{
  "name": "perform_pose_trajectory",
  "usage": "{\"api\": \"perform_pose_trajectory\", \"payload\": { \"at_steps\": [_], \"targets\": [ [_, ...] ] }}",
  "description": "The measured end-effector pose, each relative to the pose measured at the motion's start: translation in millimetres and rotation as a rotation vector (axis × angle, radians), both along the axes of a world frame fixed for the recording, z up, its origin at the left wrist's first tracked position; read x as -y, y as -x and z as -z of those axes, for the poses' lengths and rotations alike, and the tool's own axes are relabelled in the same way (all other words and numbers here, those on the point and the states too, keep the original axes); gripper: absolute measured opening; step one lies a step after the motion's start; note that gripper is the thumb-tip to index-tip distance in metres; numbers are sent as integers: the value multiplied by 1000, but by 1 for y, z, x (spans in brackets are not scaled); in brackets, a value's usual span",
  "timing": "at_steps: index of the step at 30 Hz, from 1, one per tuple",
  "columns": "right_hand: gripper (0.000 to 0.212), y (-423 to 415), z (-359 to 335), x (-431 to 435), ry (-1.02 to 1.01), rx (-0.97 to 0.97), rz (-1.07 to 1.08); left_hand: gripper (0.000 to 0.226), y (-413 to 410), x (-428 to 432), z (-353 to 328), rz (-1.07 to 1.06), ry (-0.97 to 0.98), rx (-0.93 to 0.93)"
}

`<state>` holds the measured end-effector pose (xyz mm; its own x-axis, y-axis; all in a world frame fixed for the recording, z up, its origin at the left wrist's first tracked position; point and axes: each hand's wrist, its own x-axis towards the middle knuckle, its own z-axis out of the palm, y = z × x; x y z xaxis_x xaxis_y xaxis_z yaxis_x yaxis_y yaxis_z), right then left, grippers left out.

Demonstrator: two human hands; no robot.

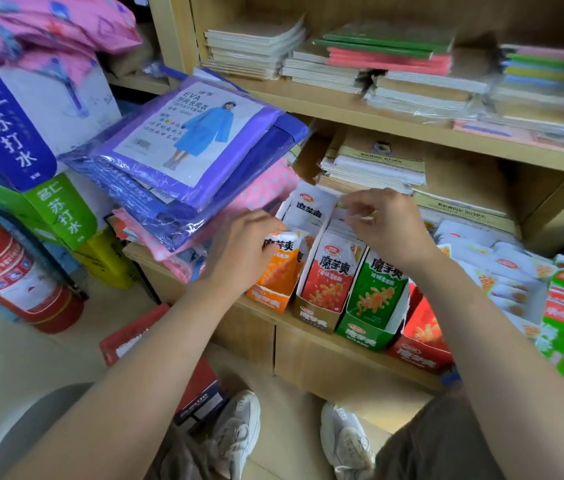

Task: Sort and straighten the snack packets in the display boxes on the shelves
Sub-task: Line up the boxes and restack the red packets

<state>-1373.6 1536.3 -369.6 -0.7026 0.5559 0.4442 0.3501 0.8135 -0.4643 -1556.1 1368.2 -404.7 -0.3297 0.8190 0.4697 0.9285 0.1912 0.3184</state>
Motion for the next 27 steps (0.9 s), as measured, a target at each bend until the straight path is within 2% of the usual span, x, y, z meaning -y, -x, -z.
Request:
{"api": "perform_pose_trajectory", "payload": {
  "at_steps": [2,4,6,10,13,17,20,24,27],
  "targets": [
    [28,-7,4,-1,-120,117,31,54,-2,-4,3,-78,8,-109],
    [31,-6,7,4,-189,328,100,71,-7,-9,2,-103,-15,-157],
    [36,-4,11,10,-250,486,138,72,-12,-15,1,-32,-26,-164],
    [37,-3,17,13,-299,428,150,54,-21,-23,4,152,124,-142],
    [35,-1,16,12,-231,431,180,56,-21,-25,7,148,213,-142],
    [32,8,15,12,-217,487,230,56,-17,-26,5,183,197,-94],
    [25,6,17,8,-199,384,173,50,-15,-27,6,190,156,-16],
    [16,-16,6,2,-84,51,81,36,-7,-33,6,196,45,134],
    [16,-29,-8,0,-24,-134,167,30,-3,-36,7,185,-4,242]
  ]
}}
